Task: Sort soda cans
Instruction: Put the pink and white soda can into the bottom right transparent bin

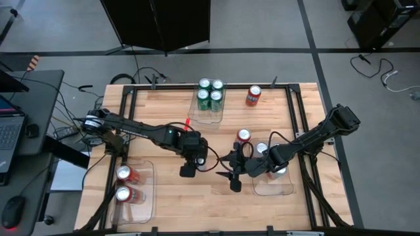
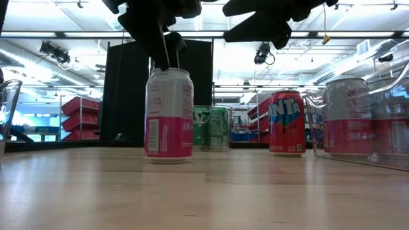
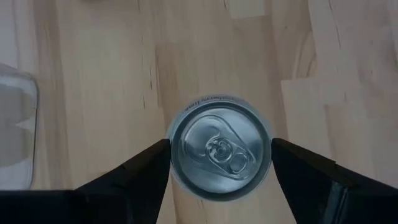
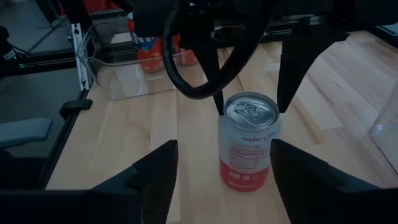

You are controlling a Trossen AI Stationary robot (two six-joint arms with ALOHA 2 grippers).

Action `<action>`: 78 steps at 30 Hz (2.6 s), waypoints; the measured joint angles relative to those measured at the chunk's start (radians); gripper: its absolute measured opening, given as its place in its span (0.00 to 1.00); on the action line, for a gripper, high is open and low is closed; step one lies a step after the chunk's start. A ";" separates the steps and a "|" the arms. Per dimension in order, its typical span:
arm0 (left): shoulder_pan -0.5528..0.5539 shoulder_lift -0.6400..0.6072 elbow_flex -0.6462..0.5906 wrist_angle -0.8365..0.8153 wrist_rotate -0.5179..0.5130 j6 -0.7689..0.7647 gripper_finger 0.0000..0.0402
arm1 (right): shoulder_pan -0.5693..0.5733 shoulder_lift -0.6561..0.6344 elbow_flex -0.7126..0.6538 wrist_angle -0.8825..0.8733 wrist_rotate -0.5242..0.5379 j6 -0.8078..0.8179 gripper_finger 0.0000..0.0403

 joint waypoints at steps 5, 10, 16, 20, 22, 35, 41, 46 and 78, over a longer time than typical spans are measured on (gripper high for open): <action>0.000 0.000 0.000 0.000 0.000 0.000 0.70 | 0.000 0.000 0.000 0.000 0.000 0.000 0.63; 0.000 0.000 0.044 -0.051 0.000 0.011 0.70 | -0.003 0.000 0.000 0.000 0.000 0.000 0.66; -0.005 -0.028 0.077 -0.078 -0.042 0.032 0.68 | -0.026 0.000 0.000 0.017 0.000 -0.004 0.71; -0.006 -0.066 0.032 -0.077 -0.052 0.034 0.65 | -0.050 0.000 0.000 0.028 0.000 -0.010 0.74; -0.007 -0.094 -0.004 -0.054 -0.053 0.033 0.64 | -0.062 0.001 0.000 0.031 0.000 -0.023 0.76; -0.029 -0.423 -0.452 0.512 -0.034 0.028 0.63 | -0.098 0.002 0.001 0.096 -0.007 -0.091 0.75; -0.050 -0.571 -0.633 0.681 -0.029 0.054 0.63 | -0.119 0.060 0.002 0.220 -0.022 -0.134 0.73; -0.067 -0.721 -0.787 0.840 -0.029 0.073 0.63 | -0.135 0.181 0.008 0.349 -0.042 -0.168 0.73; -0.072 -0.970 -1.072 1.151 -0.026 0.088 0.63 | -0.146 0.402 0.173 0.297 0.072 -0.073 0.69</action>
